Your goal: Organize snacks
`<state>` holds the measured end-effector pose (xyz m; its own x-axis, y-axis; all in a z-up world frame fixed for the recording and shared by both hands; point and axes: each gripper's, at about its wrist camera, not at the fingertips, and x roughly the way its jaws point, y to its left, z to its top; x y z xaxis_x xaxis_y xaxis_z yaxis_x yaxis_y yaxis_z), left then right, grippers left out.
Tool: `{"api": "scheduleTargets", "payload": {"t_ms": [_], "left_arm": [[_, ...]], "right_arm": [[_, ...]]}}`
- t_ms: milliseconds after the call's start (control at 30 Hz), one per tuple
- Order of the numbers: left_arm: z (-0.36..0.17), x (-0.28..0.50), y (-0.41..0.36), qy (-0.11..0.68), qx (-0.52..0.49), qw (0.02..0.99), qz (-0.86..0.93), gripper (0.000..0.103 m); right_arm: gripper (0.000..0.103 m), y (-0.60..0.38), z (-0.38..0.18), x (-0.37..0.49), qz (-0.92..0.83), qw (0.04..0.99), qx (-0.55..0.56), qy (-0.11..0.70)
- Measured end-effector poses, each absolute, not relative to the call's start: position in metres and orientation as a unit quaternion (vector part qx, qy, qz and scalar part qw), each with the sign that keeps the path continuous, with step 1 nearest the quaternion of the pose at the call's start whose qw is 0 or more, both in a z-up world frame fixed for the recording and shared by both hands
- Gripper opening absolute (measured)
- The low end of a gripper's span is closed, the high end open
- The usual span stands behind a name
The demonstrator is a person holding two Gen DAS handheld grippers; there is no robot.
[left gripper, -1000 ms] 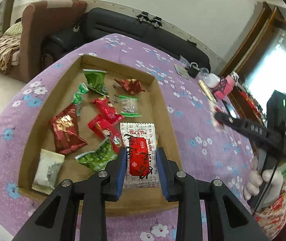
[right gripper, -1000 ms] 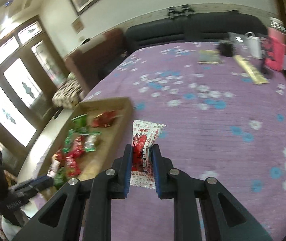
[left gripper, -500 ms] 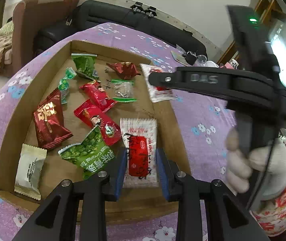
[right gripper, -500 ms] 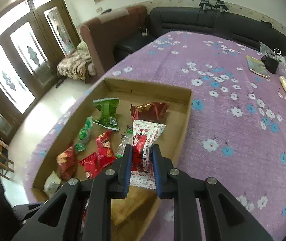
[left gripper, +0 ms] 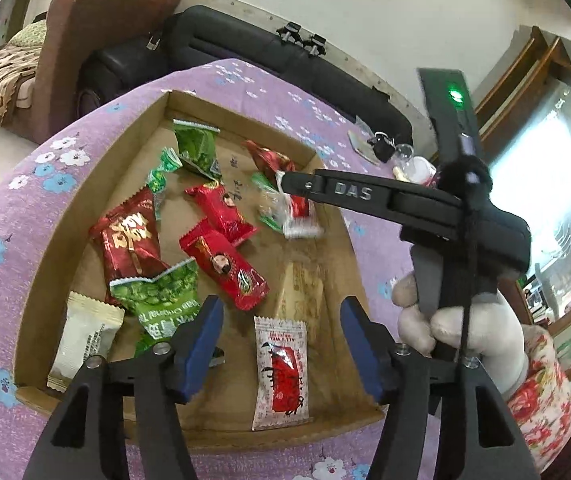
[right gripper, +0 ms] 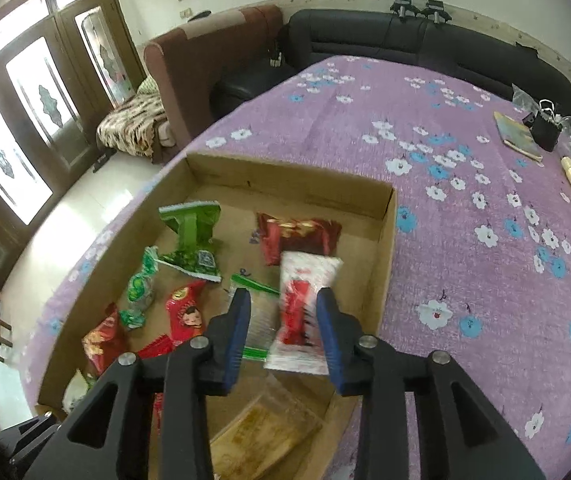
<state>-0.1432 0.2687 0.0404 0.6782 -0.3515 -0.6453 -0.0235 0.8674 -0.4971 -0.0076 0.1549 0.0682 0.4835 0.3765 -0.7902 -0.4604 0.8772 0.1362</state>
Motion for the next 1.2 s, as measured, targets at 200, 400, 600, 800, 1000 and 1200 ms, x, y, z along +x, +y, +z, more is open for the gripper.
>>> {"api": "scheduleTargets", "payload": {"t_ms": [200, 400, 600, 800, 1000, 1200], "left_arm": [[0.048, -0.146, 0.270, 0.377, -0.239, 0.891, -0.084, 0.065], [0.063, -0.142, 0.261, 0.359, -0.204, 0.909, -0.060, 0.068], [0.074, -0.144, 0.232, 0.354, -0.159, 0.920, -0.060, 0.072], [0.075, -0.142, 0.203, 0.364, -0.139, 0.918, -0.078, 0.073], [0.081, -0.143, 0.180, 0.365, -0.120, 0.919, -0.085, 0.073], [0.090, -0.149, 0.164, 0.357, -0.104, 0.925, -0.082, 0.073]], "right_arm": [[0.049, 0.139, 0.087, -0.027, 0.234, 0.880, -0.054, 0.411], [0.050, 0.109, 0.090, -0.046, 0.203, 0.895, -0.082, 0.389], [0.058, 0.076, 0.088, -0.064, 0.176, 0.905, -0.087, 0.377], [0.059, 0.047, 0.086, -0.078, 0.161, 0.908, -0.085, 0.376], [0.062, 0.020, 0.084, -0.087, 0.137, 0.912, -0.086, 0.376], [0.064, 0.003, 0.080, -0.096, 0.132, 0.914, -0.083, 0.375]]}}
